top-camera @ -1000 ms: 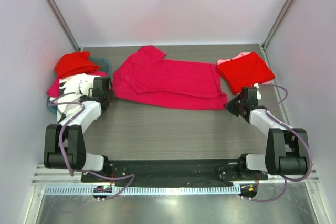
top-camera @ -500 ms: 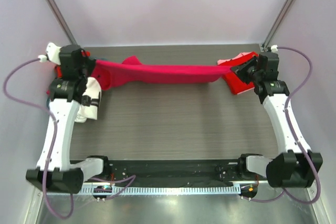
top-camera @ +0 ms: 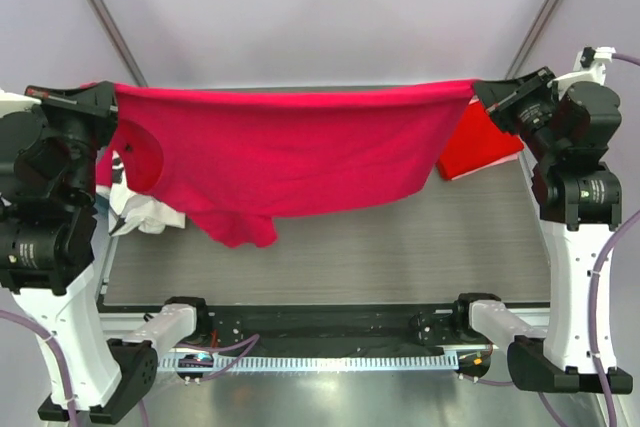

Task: Fold and stack the t-shirts
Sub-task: Fold the tshirt

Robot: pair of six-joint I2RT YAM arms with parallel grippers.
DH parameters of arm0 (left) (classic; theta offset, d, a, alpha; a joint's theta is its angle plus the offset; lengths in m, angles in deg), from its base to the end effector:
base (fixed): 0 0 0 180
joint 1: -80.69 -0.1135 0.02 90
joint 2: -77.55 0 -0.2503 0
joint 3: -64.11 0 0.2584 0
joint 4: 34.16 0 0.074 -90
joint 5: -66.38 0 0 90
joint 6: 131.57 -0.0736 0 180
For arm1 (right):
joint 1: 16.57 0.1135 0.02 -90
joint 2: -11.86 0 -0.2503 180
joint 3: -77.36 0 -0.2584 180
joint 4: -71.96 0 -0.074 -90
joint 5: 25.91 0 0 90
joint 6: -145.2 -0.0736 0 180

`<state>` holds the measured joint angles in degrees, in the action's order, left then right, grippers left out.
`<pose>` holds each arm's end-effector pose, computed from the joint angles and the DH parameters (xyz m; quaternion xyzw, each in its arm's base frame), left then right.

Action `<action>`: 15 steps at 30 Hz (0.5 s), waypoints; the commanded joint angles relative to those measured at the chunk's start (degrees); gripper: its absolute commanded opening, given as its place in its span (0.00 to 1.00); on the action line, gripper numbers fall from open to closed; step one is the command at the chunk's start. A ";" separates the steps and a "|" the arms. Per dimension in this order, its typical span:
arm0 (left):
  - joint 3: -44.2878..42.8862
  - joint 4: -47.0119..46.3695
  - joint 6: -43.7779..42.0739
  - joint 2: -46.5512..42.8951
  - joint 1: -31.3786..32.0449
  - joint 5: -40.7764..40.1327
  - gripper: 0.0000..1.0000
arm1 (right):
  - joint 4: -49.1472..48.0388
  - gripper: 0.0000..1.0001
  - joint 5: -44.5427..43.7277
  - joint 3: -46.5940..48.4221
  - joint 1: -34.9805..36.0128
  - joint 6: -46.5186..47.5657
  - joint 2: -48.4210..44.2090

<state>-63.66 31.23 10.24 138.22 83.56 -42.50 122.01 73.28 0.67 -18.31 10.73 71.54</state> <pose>0.1425 0.0167 0.5740 -0.3917 0.5766 -0.2236 0.6813 0.2267 0.0049 0.4915 0.2425 0.7045 0.2976 0.5969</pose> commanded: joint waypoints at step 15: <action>6.97 -9.17 6.19 20.08 -1.29 8.85 0.00 | -0.15 0.01 0.38 6.68 -2.04 0.88 19.67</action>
<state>-48.58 27.86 14.11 154.26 83.32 -35.94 125.99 71.34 0.58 -19.20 11.67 86.49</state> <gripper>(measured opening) 0.005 0.042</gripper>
